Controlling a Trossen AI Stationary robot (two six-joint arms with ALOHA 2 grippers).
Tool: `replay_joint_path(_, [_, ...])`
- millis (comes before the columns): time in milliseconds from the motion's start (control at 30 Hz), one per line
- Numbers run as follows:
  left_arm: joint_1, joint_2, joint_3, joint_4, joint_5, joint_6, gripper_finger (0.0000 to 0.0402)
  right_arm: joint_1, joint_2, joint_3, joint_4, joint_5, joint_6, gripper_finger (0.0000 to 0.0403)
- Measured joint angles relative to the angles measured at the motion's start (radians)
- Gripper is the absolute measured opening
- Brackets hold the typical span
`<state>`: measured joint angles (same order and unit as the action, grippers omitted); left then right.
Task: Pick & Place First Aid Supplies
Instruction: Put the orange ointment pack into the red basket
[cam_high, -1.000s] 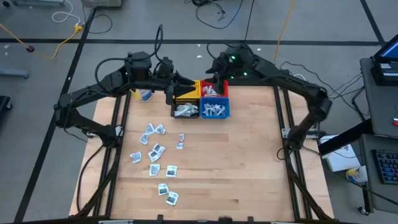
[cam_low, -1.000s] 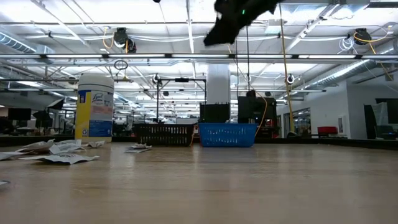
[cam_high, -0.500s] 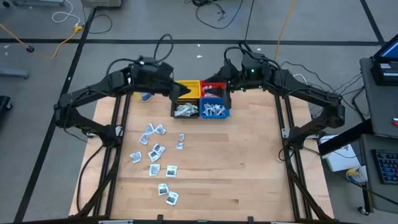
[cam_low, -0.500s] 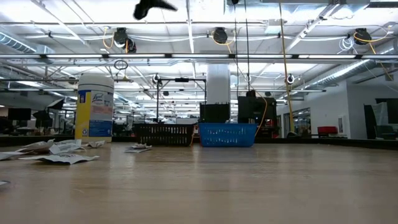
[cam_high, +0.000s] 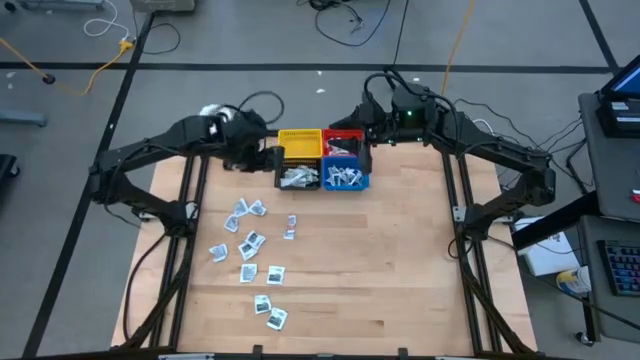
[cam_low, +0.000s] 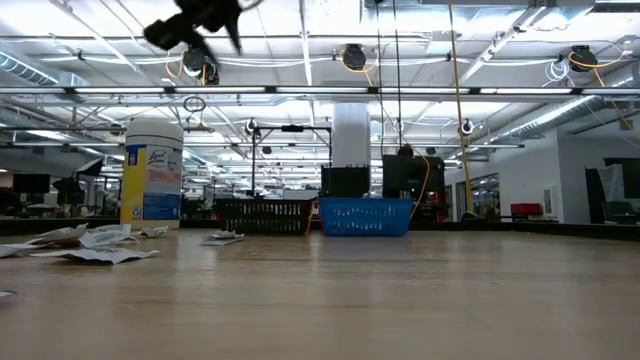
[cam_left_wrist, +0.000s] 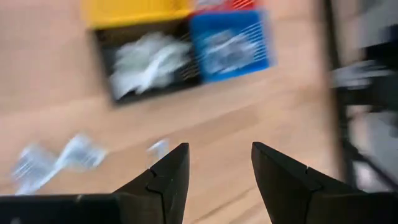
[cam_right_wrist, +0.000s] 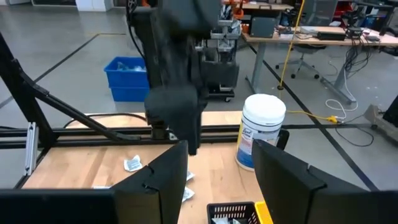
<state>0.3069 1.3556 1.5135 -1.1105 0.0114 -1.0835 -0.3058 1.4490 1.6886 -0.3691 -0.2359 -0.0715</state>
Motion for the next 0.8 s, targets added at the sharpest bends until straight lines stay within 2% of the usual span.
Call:
replay_joint_path(100, [-0.030,0.051,-0.001,-0.145,-0.035,-0.049,0.0177,0.000,0.000,0.000,-0.001,0.000,0.000,0.0174])
replay_joint_path(200, [-0.060,0.118,-0.002,-0.197,-0.038,-0.079,0.0177,0.000,-0.005,0.000,-0.002,-0.001,0.000,0.0174])
replay_joint_path(800, [-0.166,0.459,-0.002,-0.143,-0.039,-0.277,0.0177,0.007,-0.116,0.001,-0.007,-0.005,-0.104,0.0173])
